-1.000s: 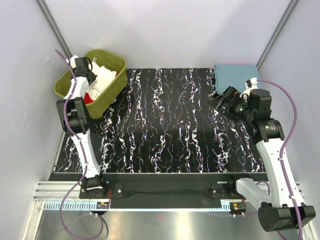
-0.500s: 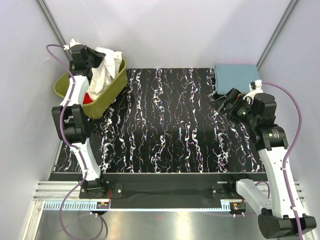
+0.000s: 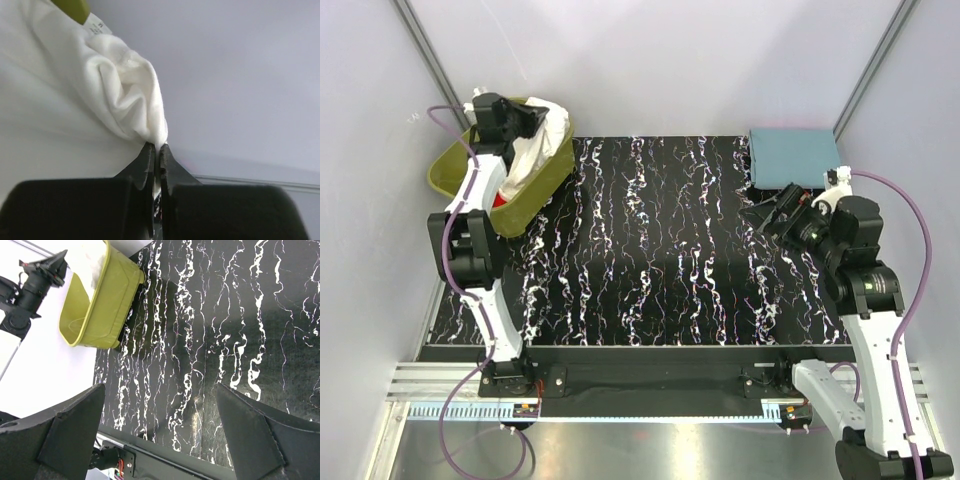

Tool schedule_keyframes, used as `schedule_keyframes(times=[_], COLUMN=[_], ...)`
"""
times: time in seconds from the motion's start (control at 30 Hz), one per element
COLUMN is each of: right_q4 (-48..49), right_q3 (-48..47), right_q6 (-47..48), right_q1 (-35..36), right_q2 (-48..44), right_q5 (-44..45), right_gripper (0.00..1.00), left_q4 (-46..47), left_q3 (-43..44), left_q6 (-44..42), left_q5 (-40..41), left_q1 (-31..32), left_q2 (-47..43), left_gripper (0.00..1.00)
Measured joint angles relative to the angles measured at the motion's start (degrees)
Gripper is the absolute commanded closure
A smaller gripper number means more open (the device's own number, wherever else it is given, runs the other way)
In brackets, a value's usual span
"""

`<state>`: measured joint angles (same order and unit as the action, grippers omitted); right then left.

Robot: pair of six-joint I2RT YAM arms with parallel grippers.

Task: Fold and stack the t-shirts
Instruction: Grab the tshirt from the pile, then move the tshirt to the center of the board

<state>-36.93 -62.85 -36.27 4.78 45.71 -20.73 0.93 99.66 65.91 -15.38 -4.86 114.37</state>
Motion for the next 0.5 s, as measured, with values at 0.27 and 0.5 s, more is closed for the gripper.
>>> schedule_keyframes(times=[0.27, 0.5], right_q4=[-1.6, -3.2], right_q3=[-0.4, -0.6], right_q6=[-0.3, -0.9], right_q1=[0.0, 0.0], right_q2=[-3.9, -5.2], right_q5=[0.1, 0.1], right_gripper=[0.01, 0.00], left_q4=[-4.6, -12.4], left_q3=[7.9, 16.3], left_q6=[-1.8, -10.8], left_q5=[-1.1, -3.0], left_q1=[5.2, 12.4], left_q2=[-4.4, -13.4], left_gripper=[1.00, 1.00])
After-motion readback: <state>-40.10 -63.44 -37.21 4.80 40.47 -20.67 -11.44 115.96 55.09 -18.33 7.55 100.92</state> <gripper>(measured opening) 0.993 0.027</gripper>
